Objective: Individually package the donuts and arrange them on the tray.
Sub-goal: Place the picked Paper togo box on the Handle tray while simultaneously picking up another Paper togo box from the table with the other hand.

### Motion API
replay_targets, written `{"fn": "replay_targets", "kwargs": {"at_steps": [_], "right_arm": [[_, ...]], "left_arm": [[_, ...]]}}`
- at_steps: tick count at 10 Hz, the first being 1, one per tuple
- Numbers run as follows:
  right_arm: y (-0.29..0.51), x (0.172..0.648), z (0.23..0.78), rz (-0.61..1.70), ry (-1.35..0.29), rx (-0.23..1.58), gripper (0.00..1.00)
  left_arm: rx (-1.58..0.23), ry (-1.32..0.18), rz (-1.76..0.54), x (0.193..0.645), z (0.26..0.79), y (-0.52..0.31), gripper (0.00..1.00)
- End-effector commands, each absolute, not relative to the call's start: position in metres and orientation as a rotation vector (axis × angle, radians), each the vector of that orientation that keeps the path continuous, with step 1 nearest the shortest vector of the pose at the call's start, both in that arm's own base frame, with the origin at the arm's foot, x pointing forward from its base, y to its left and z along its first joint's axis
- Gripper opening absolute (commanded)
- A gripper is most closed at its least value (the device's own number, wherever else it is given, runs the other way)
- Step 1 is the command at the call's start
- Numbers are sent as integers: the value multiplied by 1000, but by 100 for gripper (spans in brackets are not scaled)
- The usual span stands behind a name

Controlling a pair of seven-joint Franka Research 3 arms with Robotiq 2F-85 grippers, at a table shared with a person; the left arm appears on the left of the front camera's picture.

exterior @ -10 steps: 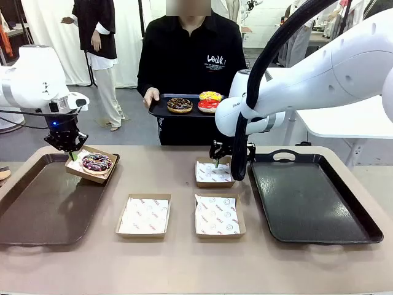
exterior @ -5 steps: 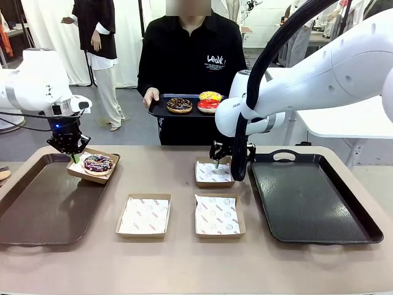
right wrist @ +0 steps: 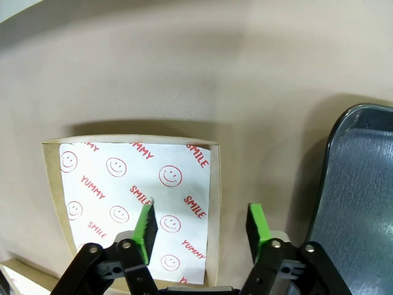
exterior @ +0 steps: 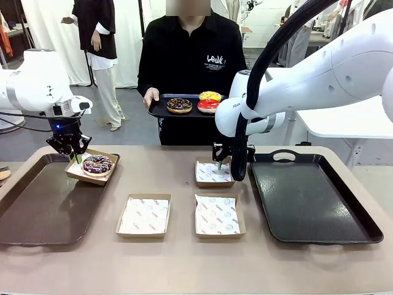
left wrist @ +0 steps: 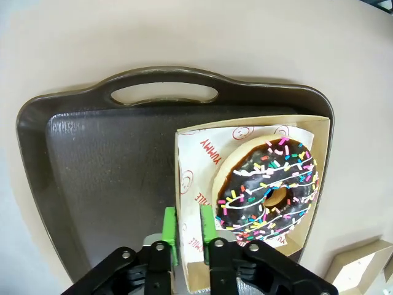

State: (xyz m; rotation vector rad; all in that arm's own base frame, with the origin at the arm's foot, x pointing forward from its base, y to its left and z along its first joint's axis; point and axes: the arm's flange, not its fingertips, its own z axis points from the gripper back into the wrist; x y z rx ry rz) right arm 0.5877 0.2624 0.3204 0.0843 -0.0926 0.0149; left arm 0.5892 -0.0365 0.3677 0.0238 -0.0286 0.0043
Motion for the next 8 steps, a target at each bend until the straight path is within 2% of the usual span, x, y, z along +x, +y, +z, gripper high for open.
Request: {"fn": "replay_targets", "kwargs": {"at_steps": [1,2,8], "right_arm": [[259,584,316,13,-104,114,37],[259,584,316,11,-102,112,0],[258,584,316,0,-97,109,0]], "left_arm": [[20,-18,0,591,370,-39,62],[21,-16,-1,591,370,-38,100],[7,-14,4,588,374,-36,100]]}}
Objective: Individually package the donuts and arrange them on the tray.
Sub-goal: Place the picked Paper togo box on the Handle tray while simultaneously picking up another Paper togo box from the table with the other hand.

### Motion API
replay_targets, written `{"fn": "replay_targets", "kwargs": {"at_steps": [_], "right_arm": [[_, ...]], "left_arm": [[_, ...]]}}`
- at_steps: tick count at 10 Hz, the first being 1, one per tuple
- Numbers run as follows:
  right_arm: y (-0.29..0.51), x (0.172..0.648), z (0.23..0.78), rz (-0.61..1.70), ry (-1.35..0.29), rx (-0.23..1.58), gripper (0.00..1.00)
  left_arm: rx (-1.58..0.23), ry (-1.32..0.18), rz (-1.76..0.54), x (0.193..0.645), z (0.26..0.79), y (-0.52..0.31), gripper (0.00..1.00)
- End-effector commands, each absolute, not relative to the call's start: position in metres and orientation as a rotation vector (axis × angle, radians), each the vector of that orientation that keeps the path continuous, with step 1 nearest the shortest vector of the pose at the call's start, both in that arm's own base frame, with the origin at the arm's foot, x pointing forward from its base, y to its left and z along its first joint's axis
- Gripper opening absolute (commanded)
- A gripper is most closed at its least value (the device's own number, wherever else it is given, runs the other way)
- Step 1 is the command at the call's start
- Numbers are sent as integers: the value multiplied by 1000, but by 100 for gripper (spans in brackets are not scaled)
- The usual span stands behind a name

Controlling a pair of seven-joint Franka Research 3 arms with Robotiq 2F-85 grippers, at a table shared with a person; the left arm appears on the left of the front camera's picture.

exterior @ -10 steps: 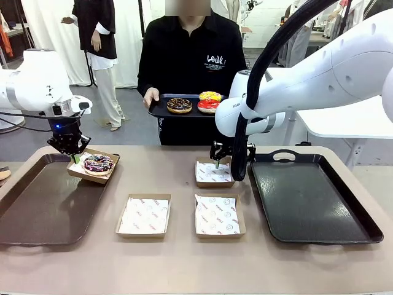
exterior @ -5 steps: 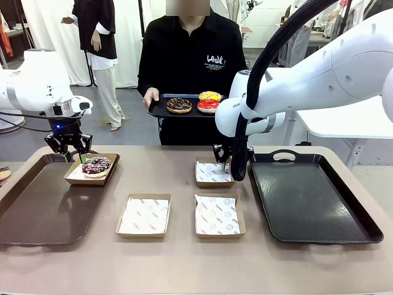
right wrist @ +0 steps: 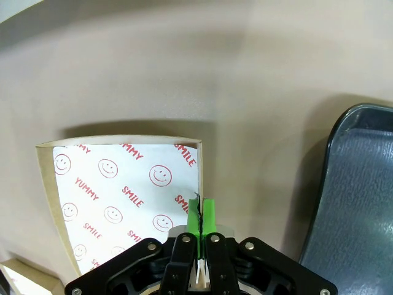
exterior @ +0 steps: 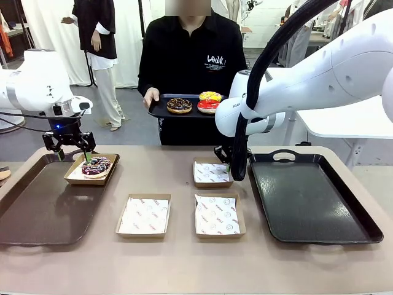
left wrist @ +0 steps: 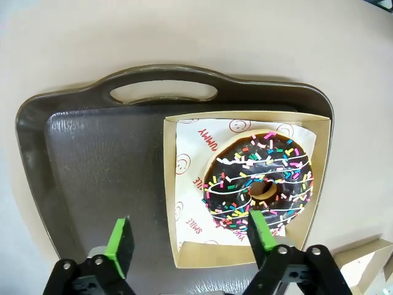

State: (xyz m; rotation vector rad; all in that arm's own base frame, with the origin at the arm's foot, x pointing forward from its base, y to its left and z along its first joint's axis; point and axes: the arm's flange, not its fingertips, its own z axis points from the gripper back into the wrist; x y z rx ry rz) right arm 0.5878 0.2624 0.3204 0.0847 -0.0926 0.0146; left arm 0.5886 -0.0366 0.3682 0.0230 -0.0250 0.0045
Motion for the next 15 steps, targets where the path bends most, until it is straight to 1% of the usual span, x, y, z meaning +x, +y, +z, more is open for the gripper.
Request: {"fn": "replay_targets", "kwargs": {"at_steps": [1,3,4,6,8,10,11,13,15], "right_arm": [[258,584,317,-11,-95,111,0],[255,583,325,-50,-65,106,0],[254,579,336,-63,-40,101,0],[252,569,371,-59,-29,85,0],[246,564,413,-62,-47,102,0],[245,563,444,-73,-55,102,0],[249,563,459,-70,-47,92,0],[255,567,478,-83,-45,80,0],[265,570,487,-84,-42,84,0]], "left_arm": [[-4,-19,3,586,377,-36,100],[-59,-26,9,576,389,-34,100],[-126,-11,24,567,400,-33,100],[-415,25,48,536,435,-14,100],[-645,-23,54,486,474,26,100],[-847,-29,82,437,495,71,100],[-971,-33,59,409,502,100,100],[-1175,-97,74,380,496,159,100],[-1278,-177,74,378,459,196,100]]}}
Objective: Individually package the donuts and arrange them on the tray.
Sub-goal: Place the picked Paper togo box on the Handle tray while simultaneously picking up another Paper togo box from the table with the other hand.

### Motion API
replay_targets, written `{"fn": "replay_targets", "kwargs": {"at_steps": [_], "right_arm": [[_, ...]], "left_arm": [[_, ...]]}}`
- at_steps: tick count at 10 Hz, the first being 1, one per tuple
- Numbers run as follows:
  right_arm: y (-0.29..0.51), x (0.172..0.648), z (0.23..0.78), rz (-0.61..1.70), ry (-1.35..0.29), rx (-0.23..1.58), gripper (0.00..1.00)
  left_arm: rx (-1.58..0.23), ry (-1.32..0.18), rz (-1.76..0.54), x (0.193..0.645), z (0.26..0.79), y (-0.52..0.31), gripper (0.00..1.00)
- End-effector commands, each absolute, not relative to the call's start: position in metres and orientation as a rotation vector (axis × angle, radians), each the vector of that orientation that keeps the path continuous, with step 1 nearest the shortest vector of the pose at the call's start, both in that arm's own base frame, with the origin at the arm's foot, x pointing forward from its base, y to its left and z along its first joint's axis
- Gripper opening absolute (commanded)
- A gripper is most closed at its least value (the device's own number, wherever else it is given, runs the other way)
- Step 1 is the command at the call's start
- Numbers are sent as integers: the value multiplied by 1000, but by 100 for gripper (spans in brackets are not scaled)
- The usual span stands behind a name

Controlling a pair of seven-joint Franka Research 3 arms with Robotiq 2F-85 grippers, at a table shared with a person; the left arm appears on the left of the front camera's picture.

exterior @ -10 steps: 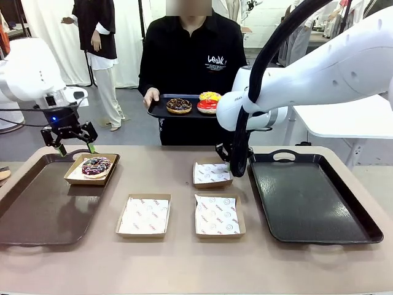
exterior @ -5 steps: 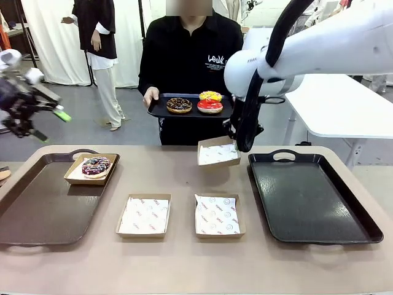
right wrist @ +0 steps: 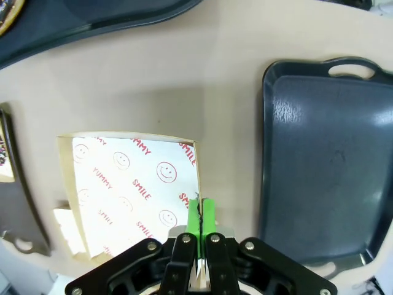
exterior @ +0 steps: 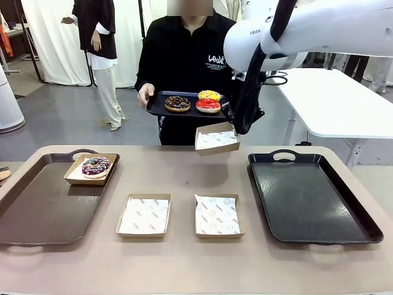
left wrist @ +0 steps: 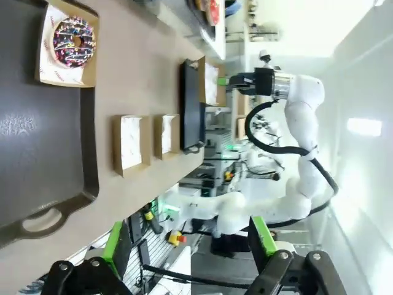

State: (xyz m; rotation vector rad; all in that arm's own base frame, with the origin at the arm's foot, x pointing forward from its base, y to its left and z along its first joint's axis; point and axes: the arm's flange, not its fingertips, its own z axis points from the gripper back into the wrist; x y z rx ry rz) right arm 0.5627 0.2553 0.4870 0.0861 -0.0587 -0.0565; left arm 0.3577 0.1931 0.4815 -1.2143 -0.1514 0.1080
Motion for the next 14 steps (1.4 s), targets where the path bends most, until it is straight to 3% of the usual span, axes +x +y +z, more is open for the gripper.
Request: {"fn": "replay_targets", "kwargs": {"at_steps": [1,6,14], "right_arm": [[268,572,489,-85,-34,85,0],[270,579,496,-112,-22,83,0],[266,575,495,-86,-34,88,0]], "left_arm": [[-1297,-192,51,381,440,208,100],[-1303,-233,6,392,374,262,100],[-1274,-209,26,388,366,260,100]]}}
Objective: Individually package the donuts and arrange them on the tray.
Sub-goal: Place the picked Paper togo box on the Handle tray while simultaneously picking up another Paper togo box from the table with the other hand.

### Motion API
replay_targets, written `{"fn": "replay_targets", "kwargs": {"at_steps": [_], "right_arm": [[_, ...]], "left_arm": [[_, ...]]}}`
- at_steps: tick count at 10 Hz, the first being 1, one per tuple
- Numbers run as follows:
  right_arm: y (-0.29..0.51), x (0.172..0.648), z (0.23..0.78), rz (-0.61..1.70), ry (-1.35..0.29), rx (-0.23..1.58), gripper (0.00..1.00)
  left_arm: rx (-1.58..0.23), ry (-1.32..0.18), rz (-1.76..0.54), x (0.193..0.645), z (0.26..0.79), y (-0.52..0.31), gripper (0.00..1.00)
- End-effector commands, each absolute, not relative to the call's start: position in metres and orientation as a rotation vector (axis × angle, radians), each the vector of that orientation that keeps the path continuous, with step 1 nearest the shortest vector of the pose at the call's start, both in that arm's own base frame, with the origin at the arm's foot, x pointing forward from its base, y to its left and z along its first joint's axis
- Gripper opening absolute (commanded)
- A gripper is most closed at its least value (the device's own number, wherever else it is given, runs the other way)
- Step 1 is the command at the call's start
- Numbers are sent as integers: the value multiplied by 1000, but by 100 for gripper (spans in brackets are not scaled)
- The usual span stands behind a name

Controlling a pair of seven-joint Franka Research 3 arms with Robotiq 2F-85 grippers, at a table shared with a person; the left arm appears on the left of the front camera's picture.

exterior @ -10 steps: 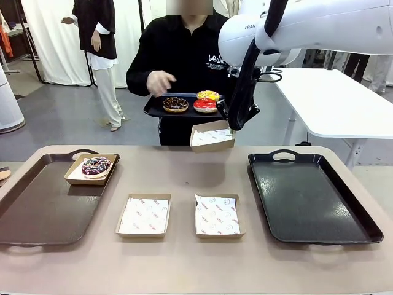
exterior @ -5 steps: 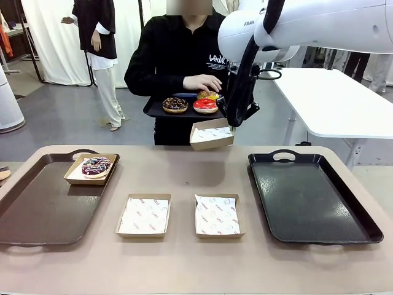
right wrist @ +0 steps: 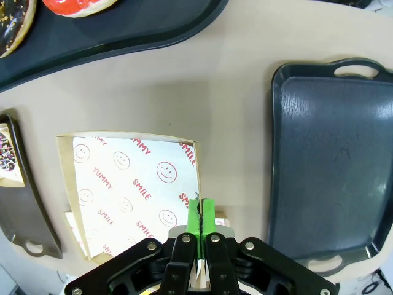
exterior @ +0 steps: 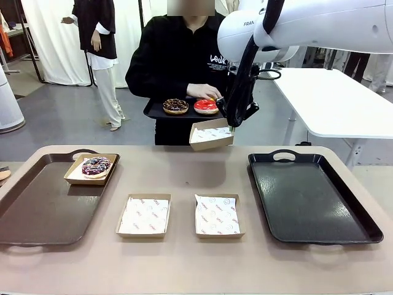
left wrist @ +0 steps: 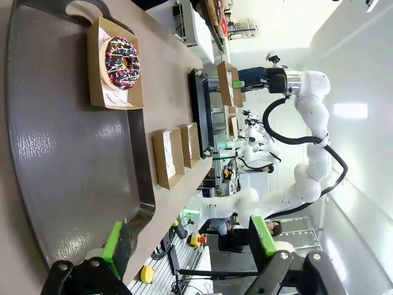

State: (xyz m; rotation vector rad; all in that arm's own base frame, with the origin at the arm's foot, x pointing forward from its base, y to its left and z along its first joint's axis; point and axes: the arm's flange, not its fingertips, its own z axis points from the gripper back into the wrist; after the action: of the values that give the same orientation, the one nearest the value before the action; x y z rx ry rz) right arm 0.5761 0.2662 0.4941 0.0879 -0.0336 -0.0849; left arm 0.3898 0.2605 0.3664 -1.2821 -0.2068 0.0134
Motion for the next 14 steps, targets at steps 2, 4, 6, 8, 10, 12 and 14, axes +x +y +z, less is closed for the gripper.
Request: {"fn": "replay_targets", "kwargs": {"at_steps": [2,4,6,8,10,12,14], "right_arm": [[266,575,495,-86,-34,88,0],[266,575,495,-86,-34,88,0],[266,575,495,-86,-34,88,0],[266,575,495,-86,-34,88,0],[266,575,495,-86,-34,88,0],[266,575,495,-86,-34,88,0],[266,575,495,-86,-34,88,0]], "left_arm": [[-1274,-209,26,388,366,260,100],[-1274,-209,26,388,366,260,100],[-1274,-209,26,388,366,260,100],[-1274,-209,26,388,366,260,100],[-1274,-209,26,388,366,260,100],[-1274,-209,26,388,366,260,100],[-1274,-209,26,388,366,260,100]]}}
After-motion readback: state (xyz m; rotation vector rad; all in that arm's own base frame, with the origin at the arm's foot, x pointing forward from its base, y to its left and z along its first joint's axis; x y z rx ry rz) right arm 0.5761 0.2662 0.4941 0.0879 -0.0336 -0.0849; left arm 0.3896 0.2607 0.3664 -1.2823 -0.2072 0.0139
